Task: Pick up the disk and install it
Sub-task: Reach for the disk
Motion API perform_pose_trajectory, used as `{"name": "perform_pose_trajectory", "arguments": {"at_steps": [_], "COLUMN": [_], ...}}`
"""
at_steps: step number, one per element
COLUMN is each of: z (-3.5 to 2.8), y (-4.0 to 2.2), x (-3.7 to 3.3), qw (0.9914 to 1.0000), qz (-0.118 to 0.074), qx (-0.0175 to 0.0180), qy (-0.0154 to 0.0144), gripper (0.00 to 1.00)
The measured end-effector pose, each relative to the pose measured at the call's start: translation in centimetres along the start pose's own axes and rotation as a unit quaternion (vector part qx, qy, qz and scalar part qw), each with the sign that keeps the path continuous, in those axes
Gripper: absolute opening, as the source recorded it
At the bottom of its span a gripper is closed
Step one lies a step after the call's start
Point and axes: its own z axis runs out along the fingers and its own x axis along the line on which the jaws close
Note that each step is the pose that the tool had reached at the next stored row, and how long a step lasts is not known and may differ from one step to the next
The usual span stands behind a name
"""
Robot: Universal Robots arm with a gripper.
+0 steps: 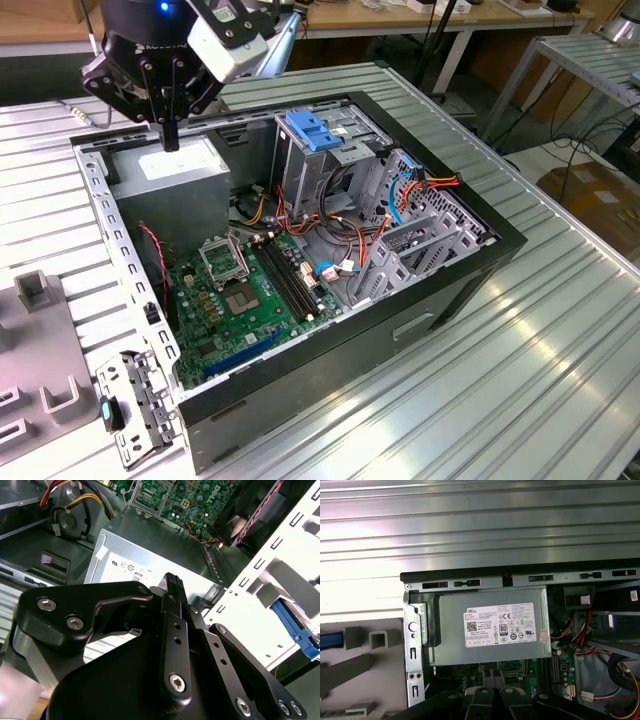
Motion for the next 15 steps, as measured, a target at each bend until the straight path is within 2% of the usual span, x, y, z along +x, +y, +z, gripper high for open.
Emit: {"name": "perform_pose_trajectory", "arguments": {"at_steps": [15], "z": [-0.03], "y": [-0.06], "x": [0.82], "qw": [1.0], "qz": [0.0], "qx": [0.0], "qy": [0.0], "gripper": [0.11]}}
